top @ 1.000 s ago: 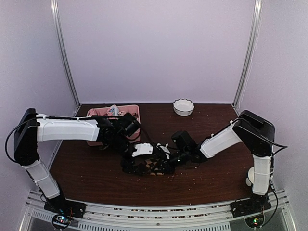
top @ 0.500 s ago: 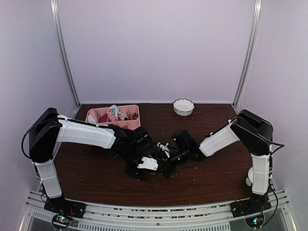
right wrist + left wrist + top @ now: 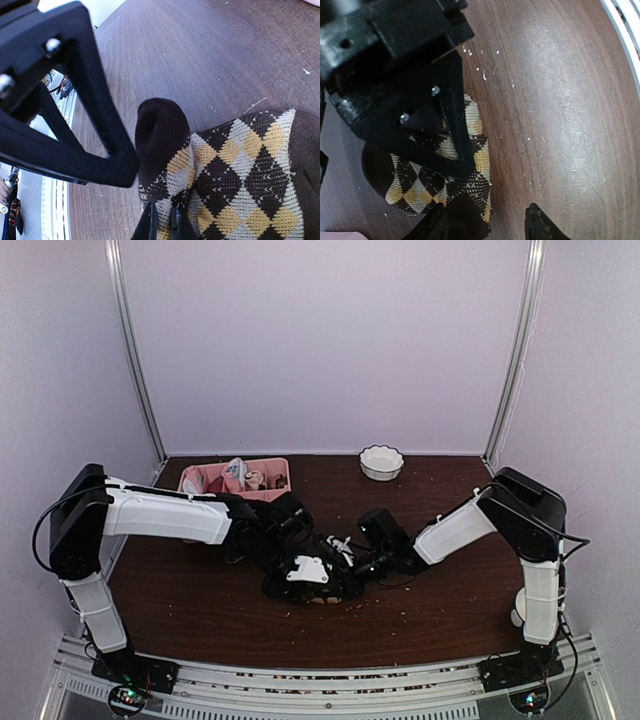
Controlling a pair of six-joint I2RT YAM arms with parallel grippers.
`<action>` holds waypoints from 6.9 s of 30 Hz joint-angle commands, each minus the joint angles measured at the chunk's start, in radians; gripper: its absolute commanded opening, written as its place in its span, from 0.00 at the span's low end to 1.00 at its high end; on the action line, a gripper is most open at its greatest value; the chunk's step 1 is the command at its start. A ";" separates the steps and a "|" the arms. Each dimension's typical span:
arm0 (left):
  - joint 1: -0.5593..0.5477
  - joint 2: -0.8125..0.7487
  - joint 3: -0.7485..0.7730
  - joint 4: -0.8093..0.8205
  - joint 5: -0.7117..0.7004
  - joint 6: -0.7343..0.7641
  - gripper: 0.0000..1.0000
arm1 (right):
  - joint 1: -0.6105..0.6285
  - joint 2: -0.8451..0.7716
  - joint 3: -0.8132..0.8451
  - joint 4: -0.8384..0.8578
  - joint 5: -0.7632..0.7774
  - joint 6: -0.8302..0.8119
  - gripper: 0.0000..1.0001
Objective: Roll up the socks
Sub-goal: Roll the sock at the center of the board.
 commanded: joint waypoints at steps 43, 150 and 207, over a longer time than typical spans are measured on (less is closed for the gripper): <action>0.144 0.414 0.339 -0.392 0.189 -0.042 0.00 | -0.029 -0.367 -0.541 0.281 0.689 0.215 1.00; 0.061 0.142 0.178 -0.191 0.316 -0.051 0.66 | 0.003 0.058 -0.218 0.022 0.168 0.046 0.00; 0.190 0.603 0.486 -0.540 0.255 -0.307 0.00 | -0.052 -0.100 -0.588 0.742 0.318 0.258 1.00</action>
